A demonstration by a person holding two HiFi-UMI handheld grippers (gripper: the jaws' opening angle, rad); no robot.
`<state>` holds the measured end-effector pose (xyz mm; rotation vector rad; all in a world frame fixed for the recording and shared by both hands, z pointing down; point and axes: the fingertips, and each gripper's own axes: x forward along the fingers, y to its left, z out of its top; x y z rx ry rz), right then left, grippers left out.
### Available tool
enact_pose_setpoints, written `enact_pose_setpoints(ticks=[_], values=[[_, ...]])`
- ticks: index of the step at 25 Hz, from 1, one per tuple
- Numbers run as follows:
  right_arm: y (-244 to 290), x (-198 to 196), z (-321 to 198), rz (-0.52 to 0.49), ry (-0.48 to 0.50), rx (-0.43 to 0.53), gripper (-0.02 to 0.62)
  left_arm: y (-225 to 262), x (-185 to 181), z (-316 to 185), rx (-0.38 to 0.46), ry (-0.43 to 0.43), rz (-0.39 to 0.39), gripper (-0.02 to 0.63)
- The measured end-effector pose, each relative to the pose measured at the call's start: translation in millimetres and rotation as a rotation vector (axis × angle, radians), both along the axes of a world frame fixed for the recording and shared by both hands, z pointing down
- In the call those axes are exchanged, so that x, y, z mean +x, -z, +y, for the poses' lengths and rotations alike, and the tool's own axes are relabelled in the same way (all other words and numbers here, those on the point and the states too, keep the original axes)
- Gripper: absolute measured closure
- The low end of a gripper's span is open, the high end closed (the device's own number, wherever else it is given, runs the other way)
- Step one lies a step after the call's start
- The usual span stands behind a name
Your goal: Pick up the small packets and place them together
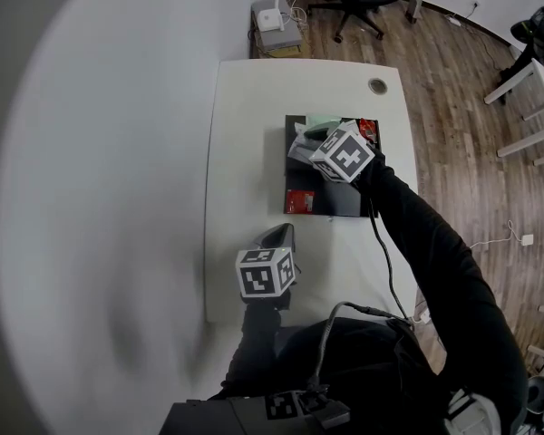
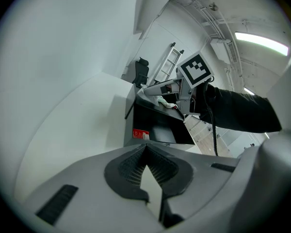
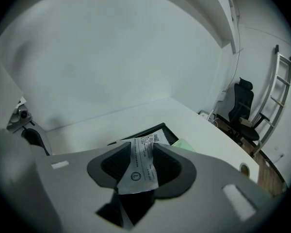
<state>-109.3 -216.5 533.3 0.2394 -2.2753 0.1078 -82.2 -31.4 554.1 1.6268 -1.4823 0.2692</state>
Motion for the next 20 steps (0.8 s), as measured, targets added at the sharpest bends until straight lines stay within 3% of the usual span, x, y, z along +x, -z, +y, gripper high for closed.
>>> enact_pose_setpoints(ticks=[8, 15, 20], values=[[23.3, 8.3, -1.7, -0.06, -0.013, 0.01, 0.46, 6.8, 2.7, -5.3, 0.013, -0.01, -0.007, 0.606], [92.9, 31.0, 8.0, -0.343, -0.182, -0.014, 0.492, 19.8, 15.2, -18.7, 0.049, -0.042, -0.01, 0.606], [143.2, 81.0, 18.8, -0.531, -0.348, 0.03, 0.545, 54.4, 26.8, -35.9, 0.127, -0.076, -0.023, 0.606]])
